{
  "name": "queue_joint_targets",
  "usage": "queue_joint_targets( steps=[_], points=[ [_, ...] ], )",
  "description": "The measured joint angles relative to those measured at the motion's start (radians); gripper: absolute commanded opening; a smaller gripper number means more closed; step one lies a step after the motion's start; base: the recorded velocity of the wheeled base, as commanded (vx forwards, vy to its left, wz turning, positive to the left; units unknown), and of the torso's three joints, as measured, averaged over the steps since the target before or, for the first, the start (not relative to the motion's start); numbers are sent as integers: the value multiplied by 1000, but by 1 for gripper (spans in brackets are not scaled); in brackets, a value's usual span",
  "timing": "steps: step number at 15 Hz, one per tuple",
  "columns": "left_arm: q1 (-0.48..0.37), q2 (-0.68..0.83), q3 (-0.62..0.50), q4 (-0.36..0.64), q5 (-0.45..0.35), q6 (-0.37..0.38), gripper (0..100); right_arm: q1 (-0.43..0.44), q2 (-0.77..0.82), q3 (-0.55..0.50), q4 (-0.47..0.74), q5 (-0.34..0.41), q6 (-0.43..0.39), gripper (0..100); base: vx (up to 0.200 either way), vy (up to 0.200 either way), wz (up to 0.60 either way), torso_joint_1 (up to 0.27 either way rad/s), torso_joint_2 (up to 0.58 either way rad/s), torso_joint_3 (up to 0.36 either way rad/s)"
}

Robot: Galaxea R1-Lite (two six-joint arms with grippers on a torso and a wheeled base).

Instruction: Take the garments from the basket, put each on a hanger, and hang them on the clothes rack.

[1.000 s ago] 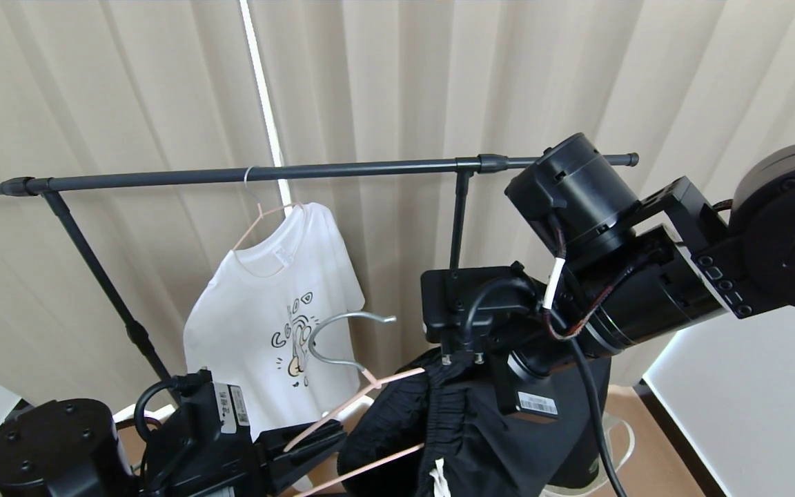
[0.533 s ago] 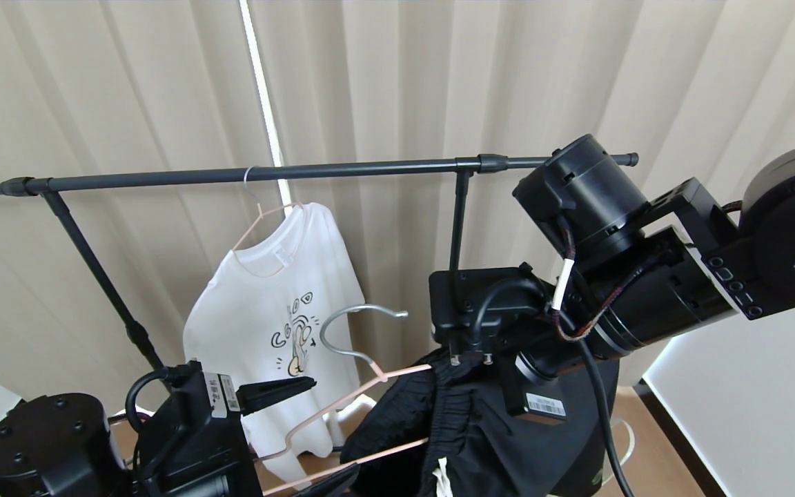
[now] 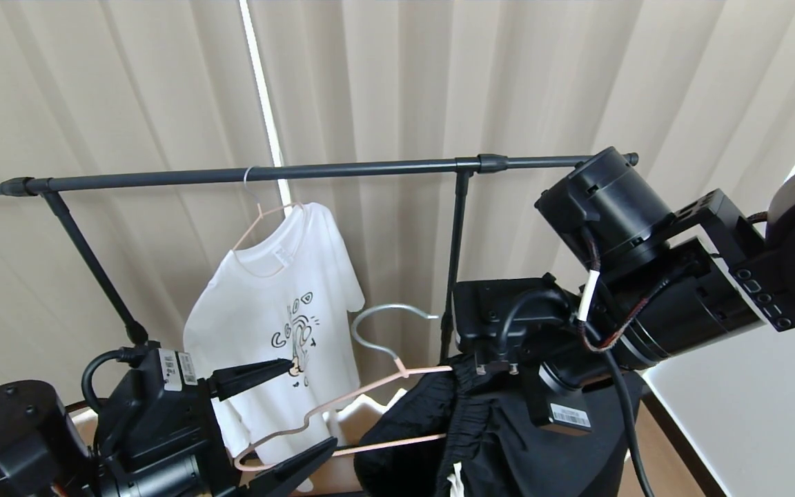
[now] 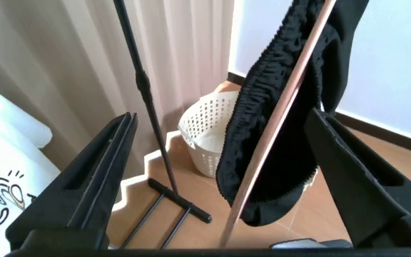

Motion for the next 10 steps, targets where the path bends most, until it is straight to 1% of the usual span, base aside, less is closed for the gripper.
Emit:
queue_joint_targets(
  steps=[2, 3, 4, 6, 7, 8, 9, 10],
  points=[
    [41, -7, 0, 0, -19, -12, 100, -20, -20, 22, 0, 0, 0, 0, 0, 0, 0, 0, 0, 0],
    [56, -9, 0, 0, -21, -33, 100, -31, -26, 29, 0, -1, 0, 0, 0, 0, 0, 0, 0, 0],
    [70, -12, 0, 0, -49, -64, 100, -47, -32, 34, -1, -3, 1, 0, 0, 0, 0, 0, 0, 0],
    [91, -23, 0, 0, -94, -90, 100, -63, -42, 39, -1, -11, 2, 0, 0, 0, 0, 0, 0, 0],
    [104, -29, 0, 0, -104, -106, 100, -70, -48, 40, -12, -31, 3, 0, 0, 0, 0, 0, 0, 0],
    [114, -32, -2, 0, -105, -149, 100, -75, -55, 40, -43, -76, 3, 0, 0, 0, 0, 0, 0, 0],
    [118, -34, -9, 0, -104, -166, 100, -78, -59, 40, -51, -91, 3, 0, 0, 0, 0, 0, 0, 0],
    [120, -36, -19, 0, -101, -203, 100, -79, -63, 42, -68, -131, 13, 0, 0, 0, 0, 0, 0, 0]
  ],
)
